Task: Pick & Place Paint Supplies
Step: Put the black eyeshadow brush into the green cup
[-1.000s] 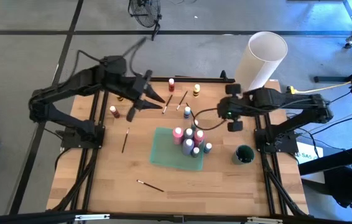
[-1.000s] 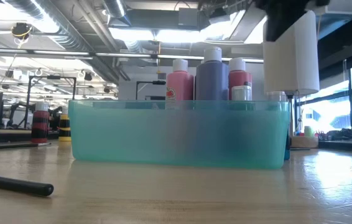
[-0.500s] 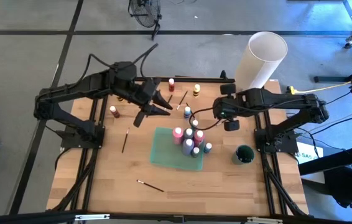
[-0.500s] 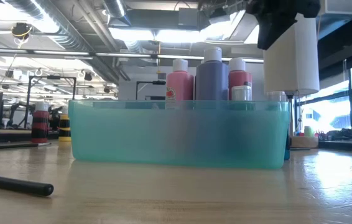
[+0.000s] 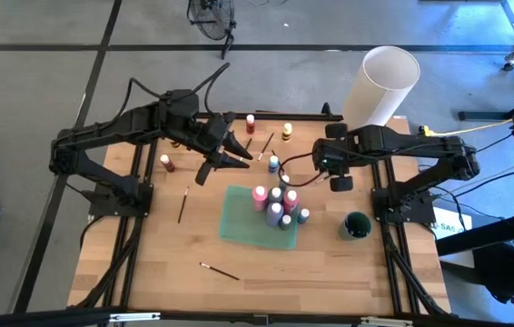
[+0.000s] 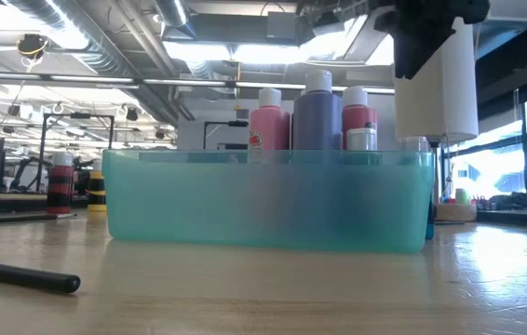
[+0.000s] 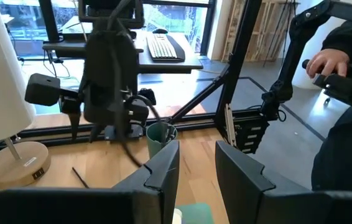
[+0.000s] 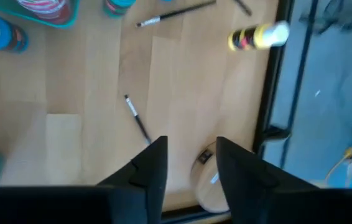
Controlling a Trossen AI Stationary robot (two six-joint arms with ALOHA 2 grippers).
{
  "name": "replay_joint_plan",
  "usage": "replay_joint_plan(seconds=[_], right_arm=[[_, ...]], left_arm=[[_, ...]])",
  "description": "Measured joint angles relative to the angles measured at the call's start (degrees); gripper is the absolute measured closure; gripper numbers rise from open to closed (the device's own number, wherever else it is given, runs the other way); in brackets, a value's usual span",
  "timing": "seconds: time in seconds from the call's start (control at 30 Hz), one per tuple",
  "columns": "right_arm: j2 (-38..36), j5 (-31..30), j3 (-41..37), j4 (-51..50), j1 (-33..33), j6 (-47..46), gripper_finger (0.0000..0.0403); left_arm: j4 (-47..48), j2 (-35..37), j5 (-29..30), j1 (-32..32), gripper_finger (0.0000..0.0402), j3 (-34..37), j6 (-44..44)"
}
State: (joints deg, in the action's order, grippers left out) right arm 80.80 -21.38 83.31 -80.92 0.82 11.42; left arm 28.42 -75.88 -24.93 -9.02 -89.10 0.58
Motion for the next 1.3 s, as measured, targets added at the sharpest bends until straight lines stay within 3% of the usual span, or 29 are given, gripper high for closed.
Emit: replay_joint_plan(seconds=[0.2, 0.4, 0.77, 1.17, 1.3], right_arm=[[0.3, 1.4, -2.44, 1.13, 0.7, -1.78, 0.0195], [0.3, 9.06, -7.73, 6.35, 2.48, -0.04, 0.0154], [0.3, 20.1, -12.35, 13.98, 7.25, 11.64, 0.0155], [0.3, 23.24, -20.34, 19.83, 11.11, 12.96, 0.0155], [0.3, 27.41, -22.91, 20.33, 11.99, 10.6, 0.0155]], left_arm=[[0.02, 0.0, 0.0, 0.0, 0.0304, 0.0, 0.07], [0.04, 0.0, -0.02, 0.0, 0.0304, 0.0, 0.17], [0.07, -0.02, 0.0, -0.02, 0.0304, 0.0, 0.66], [0.62, -0.02, -0.02, -0.09, 0.0304, 0.0, 1.93], [0.24, -0.02, 0.01, -0.09, 0.0304, 0.0, 4.03]])
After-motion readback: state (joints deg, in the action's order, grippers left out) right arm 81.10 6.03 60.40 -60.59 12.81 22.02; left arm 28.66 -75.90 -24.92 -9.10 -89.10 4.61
